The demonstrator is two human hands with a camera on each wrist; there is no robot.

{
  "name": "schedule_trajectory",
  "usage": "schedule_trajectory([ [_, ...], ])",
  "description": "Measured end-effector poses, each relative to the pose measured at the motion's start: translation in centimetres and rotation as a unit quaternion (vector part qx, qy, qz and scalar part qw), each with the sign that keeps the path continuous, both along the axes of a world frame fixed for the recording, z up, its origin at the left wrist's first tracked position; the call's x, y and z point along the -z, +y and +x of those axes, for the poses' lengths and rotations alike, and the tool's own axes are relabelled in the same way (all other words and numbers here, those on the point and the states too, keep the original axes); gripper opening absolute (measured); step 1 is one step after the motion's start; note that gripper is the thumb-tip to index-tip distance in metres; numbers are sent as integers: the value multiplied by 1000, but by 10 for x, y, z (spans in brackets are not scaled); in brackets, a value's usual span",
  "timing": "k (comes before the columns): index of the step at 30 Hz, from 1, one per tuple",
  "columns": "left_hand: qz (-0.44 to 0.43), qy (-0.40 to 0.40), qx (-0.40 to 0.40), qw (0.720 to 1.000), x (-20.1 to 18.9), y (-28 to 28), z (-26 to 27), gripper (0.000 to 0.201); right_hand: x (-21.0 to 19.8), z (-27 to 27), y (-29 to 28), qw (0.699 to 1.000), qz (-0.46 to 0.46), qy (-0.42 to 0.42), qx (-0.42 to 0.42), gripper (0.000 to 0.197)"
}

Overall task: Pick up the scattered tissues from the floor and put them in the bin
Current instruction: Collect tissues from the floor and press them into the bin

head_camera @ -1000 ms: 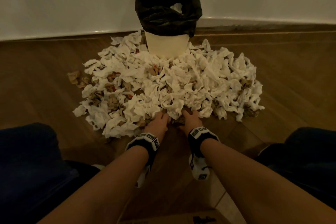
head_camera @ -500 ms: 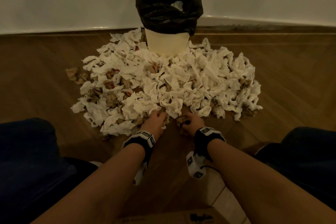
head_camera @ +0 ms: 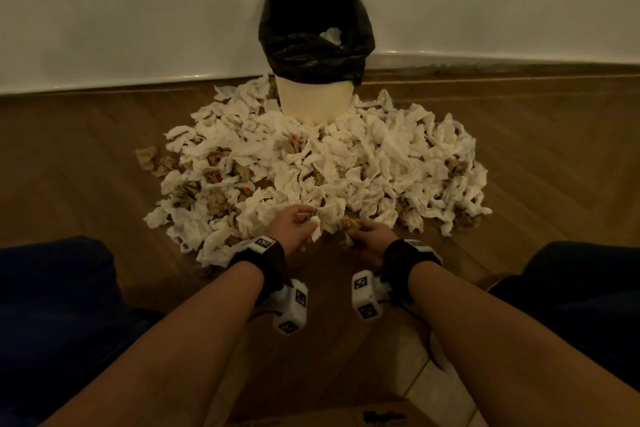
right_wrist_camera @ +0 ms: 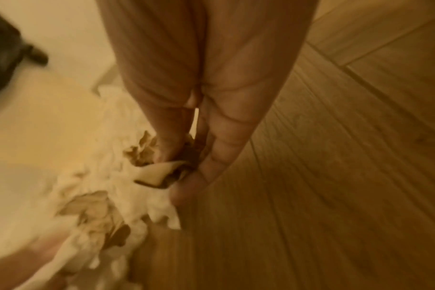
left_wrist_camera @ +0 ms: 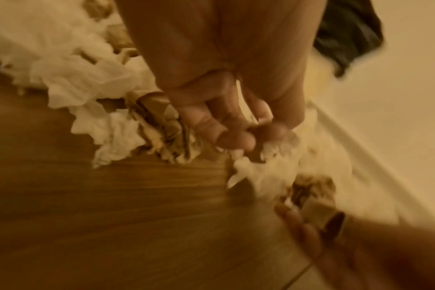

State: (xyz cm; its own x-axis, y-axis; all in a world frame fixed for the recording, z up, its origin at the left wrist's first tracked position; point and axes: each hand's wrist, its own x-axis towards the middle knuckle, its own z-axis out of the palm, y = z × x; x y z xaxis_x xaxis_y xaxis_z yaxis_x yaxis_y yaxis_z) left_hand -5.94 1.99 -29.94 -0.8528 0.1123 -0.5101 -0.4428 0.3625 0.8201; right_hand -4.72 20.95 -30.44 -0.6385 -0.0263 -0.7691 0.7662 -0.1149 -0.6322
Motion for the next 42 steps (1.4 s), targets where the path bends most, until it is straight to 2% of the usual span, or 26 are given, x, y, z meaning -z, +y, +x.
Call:
schedule_trajectory([
  [3,91,-12,-44,995,-15,-1,-7,30,-14,-5,1,993,-95,9,69,36],
  [6,158,-51,-88,982,-28,-2,-13,40,-32,-13,2,989,-118,20,90,22],
  [8,202,-70,-123,969,-39,-4,-17,44,-42,-20,4,989,-107,24,100,17],
  [11,268,-76,-156,948,-55,-7,-27,45,-55,-31,6,995,-53,52,71,31],
  [13,281,-61,-163,944,-67,-9,-35,44,-64,-40,7,996,-13,80,42,33],
  [18,180,10,-119,976,-99,-16,-57,45,-85,-65,9,985,41,164,31,37],
  [21,79,82,-43,993,-119,-23,-69,48,-98,-75,9,976,57,207,16,38],
  [23,31,120,-8,992,-133,-25,-76,46,-108,-83,9,972,66,227,6,38],
  [28,69,150,-37,986,-169,-31,-101,40,-140,-111,4,959,95,266,-18,41],
  [31,98,161,-56,980,-197,-35,-120,40,-167,-134,-1,943,119,310,-16,36],
  [35,84,212,-54,972,-232,-39,-146,38,-204,-165,-4,917,176,359,6,29],
  [38,69,248,-38,966,-251,-37,-164,34,-226,-188,-3,884,253,394,3,30],
  [42,-7,312,-34,949,-261,-28,-189,31,-242,-214,-3,831,362,422,-20,30],
])
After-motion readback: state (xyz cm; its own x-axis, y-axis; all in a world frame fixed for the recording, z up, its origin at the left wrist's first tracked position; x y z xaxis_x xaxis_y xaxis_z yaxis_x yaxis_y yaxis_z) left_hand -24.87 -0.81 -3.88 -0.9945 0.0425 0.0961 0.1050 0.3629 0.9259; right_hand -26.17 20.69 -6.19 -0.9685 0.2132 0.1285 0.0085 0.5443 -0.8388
